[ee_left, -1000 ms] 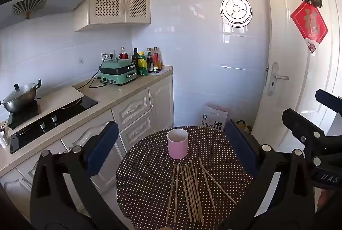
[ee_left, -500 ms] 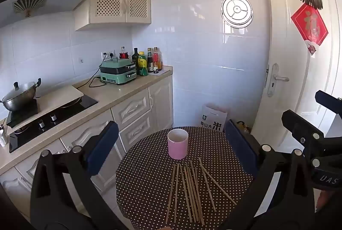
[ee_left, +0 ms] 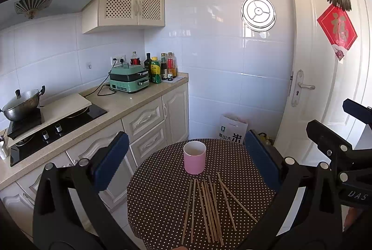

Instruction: Organize utensils

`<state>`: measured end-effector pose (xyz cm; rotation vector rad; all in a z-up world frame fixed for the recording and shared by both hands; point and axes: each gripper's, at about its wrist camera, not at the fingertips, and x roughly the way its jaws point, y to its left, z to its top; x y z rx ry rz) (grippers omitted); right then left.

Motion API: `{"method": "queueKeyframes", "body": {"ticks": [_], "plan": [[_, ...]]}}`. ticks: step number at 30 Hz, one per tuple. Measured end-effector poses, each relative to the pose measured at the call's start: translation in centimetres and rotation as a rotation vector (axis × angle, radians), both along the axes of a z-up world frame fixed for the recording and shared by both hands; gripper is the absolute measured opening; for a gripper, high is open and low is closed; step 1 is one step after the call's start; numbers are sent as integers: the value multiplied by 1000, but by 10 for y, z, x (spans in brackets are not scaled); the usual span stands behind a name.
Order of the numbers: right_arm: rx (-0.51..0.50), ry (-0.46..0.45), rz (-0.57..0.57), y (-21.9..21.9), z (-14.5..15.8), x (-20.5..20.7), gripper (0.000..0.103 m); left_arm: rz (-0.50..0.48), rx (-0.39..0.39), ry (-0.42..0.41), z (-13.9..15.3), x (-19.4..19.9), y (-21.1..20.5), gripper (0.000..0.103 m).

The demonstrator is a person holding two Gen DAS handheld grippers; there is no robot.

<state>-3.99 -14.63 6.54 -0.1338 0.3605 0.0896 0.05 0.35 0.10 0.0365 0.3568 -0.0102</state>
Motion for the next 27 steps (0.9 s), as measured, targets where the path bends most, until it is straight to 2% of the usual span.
{"method": "queueKeyframes", "body": {"ticks": [27], "plan": [[-8,9,-5,5,-2,4,96,-8,-3,10,0,6,6,97]]}}
